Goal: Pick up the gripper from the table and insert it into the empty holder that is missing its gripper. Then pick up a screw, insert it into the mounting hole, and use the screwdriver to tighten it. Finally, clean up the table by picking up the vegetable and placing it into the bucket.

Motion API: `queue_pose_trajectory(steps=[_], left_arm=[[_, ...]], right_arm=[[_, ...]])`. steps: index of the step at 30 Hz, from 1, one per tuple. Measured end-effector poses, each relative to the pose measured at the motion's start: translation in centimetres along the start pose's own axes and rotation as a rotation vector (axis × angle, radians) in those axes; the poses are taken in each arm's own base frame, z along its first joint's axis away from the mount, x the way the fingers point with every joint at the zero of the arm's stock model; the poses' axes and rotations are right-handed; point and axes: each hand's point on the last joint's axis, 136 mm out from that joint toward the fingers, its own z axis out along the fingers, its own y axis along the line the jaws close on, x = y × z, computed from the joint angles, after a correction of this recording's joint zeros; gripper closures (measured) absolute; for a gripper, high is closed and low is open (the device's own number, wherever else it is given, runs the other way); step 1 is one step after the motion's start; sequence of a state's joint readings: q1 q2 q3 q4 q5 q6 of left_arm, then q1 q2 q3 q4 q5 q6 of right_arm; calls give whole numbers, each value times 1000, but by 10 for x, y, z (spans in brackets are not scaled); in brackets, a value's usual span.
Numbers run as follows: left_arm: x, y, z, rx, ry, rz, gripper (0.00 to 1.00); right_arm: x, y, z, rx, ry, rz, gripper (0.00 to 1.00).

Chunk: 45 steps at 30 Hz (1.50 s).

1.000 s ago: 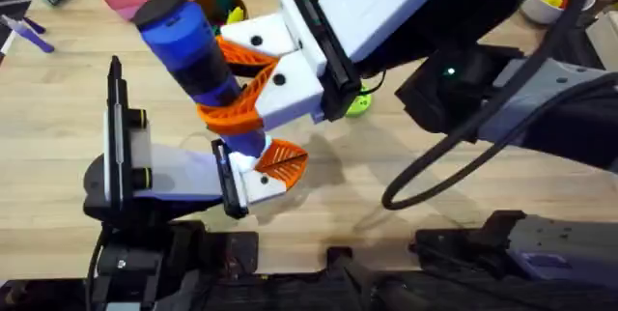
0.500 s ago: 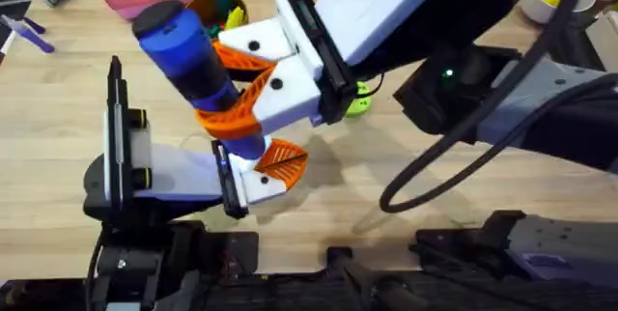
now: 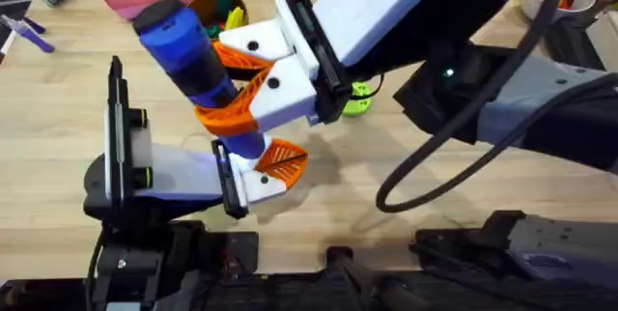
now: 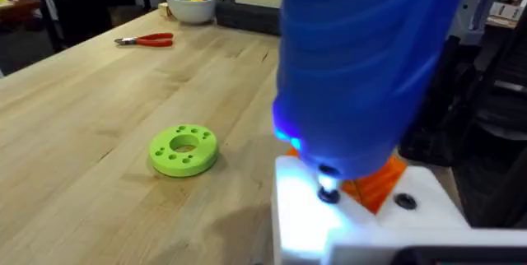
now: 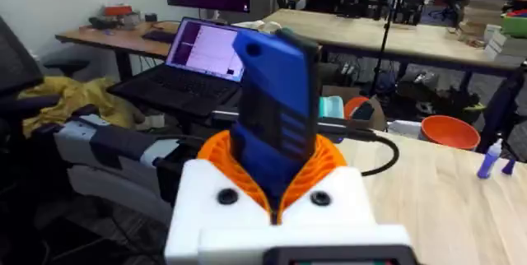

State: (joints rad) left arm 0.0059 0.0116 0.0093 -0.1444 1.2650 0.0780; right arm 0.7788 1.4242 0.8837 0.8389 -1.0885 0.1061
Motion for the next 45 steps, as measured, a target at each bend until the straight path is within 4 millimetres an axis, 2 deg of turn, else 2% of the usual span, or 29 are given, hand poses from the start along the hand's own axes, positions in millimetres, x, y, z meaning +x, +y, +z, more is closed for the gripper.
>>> queue_pose_trajectory(steps=[15,23,25,31,34,37,40,42,45], left_arm=[[0,0,0,-1,0,1,984],[0,-1,0,4,0,5,984],[0,-1,0,2,0,5,984],[0,0,0,1,0,5,984],[0,0,0,1,0,5,984],[0,0,0,1,0,5,984],[0,0,0,1,0,5,984],[0,0,0,1,0,5,984],[0,0,0,1,0,5,984]], right_arm=[[-3,0,0,0,-8,-3,977],[-7,-5,-4,52,43,82,977],[-17,-8,-4,65,60,94,977],[-73,-8,-3,81,34,-39,977],[-87,-4,-4,81,19,-84,977],[-81,-6,-6,92,42,-54,977],[-59,-14,-12,138,124,60,977],[-40,-22,-22,208,212,148,977],[-23,-34,-44,330,348,212,977]])
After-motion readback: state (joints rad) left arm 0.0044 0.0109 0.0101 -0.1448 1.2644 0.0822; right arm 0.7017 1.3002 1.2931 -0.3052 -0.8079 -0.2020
